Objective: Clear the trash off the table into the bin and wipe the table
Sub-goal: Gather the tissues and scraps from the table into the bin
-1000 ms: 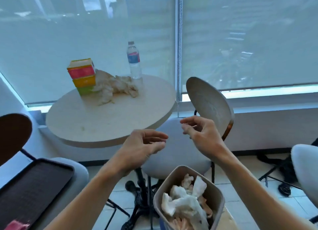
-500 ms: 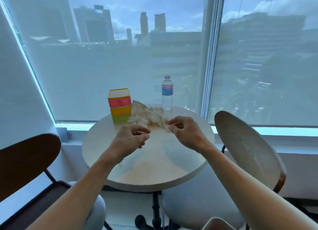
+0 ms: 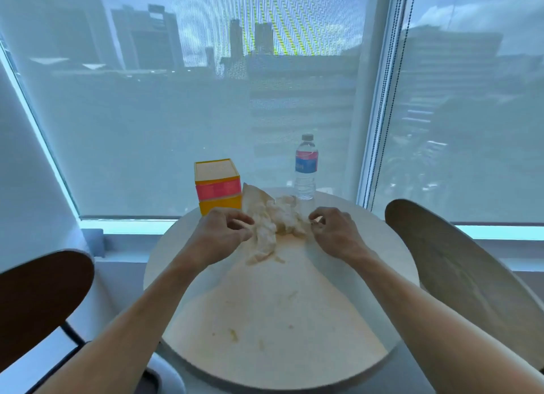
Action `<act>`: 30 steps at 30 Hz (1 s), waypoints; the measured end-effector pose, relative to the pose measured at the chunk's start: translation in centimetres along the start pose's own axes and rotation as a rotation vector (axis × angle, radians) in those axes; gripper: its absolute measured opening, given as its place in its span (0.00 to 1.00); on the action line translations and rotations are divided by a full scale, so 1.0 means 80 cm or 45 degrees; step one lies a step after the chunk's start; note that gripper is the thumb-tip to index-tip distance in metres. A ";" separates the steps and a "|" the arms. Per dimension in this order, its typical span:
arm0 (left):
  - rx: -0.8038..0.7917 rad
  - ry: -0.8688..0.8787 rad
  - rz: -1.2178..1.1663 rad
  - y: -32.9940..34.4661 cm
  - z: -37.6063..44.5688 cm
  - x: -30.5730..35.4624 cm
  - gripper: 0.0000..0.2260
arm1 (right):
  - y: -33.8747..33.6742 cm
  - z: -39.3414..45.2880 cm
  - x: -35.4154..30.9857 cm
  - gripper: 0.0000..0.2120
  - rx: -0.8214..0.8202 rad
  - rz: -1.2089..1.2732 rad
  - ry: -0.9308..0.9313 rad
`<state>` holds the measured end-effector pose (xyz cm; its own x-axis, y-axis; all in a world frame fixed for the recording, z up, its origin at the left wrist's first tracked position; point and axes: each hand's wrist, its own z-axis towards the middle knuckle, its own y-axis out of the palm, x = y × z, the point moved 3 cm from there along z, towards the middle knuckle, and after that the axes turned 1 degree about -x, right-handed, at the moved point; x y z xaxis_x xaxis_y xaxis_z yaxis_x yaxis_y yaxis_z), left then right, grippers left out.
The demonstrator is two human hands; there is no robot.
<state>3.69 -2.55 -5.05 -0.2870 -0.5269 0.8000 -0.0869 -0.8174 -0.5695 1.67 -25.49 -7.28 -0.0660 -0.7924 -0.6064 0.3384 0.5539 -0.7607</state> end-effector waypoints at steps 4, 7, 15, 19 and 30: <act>-0.041 0.067 -0.192 -0.008 0.018 0.011 0.07 | -0.038 0.009 -0.021 0.10 0.169 0.159 -0.003; -0.053 0.165 -0.303 -0.007 0.029 0.022 0.10 | -0.052 0.010 -0.042 0.09 0.172 0.330 -0.037; -0.140 0.294 -0.402 0.006 0.049 0.036 0.17 | -0.025 0.003 -0.102 0.03 -0.079 0.684 -0.182; -0.081 0.353 -0.445 -0.004 0.049 0.030 0.07 | -0.012 0.006 -0.111 0.07 -0.283 0.937 -0.229; 0.220 0.163 -0.477 -0.036 0.045 -0.015 0.04 | 0.062 -0.005 -0.084 0.16 -0.382 -0.258 -0.500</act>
<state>7.73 -0.43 -3.68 -0.3827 -0.1622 0.9095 -0.0496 -0.9794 -0.1956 3.39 -17.32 -7.06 0.2734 -0.8952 -0.3520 0.0685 0.3832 -0.9211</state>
